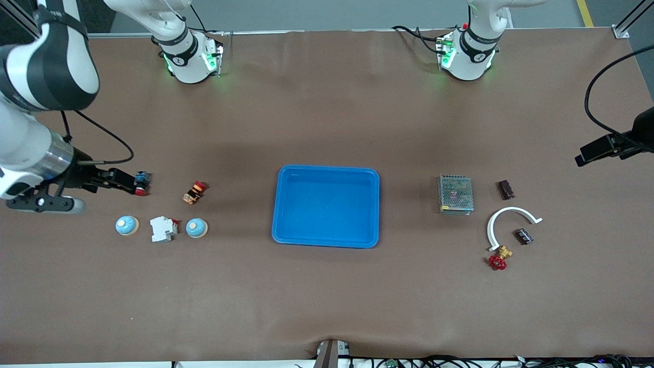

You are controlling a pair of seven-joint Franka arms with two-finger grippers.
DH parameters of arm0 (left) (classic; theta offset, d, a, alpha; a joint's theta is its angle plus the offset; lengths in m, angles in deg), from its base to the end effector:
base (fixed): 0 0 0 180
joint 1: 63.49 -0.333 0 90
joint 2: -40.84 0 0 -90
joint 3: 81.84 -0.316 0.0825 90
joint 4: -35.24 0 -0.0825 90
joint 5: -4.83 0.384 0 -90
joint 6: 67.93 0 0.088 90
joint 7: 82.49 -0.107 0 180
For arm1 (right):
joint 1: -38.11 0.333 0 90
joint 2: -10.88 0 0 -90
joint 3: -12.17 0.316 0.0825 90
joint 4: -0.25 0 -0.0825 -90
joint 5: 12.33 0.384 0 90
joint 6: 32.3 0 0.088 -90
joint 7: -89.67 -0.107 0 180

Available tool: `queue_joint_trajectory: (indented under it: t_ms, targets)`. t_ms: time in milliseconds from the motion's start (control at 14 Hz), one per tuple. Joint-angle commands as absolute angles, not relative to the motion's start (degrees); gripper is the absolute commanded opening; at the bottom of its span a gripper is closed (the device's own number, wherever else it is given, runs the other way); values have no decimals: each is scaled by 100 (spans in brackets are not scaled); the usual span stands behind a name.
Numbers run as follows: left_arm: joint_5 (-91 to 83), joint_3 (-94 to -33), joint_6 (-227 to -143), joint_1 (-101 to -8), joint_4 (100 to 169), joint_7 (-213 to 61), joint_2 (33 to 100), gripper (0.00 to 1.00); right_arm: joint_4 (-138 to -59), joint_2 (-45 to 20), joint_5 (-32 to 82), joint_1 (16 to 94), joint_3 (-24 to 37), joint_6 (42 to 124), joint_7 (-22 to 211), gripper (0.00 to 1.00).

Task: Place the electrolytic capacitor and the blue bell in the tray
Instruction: 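Grasp a blue bell with the right gripper while the left gripper grasps a capacitor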

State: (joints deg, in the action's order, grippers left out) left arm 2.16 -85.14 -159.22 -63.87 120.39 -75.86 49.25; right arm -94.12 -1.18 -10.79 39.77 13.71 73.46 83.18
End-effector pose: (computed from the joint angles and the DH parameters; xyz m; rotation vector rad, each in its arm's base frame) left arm 0.5991 0.0312 0.5818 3.0911 0.2812 -0.0626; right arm 0.6241 0.0358 0.4874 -3.1095 0.1018 0.0222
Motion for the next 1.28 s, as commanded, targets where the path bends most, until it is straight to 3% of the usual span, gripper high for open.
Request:
queue_joint_trajectory:
  t_ms: [0, 356, 641, 1211]
  targets:
    - [175, -8518, -16056, -6411, 11935, -7486, 5339, 100, -9371, -563, -1110, 4109, 1341, 7588, 8063, 100]
    - [228, -8509, -16469, -6332, 11891, -6335, 6183, 100, -9450, -1319, -1189, 4399, 1349, 8264, 7457, 100]
    - [166, -8509, -16997, -6420, 11900, -6106, 6596, 100, -10187, -1592, -1189, 4523, 1349, 9617, 7368, 100]
    - [201, -8518, -17718, -6472, 11909, -5788, 7388, 100, -10364, -2313, -1181, 4540, 1349, 10462, 7359, 100]
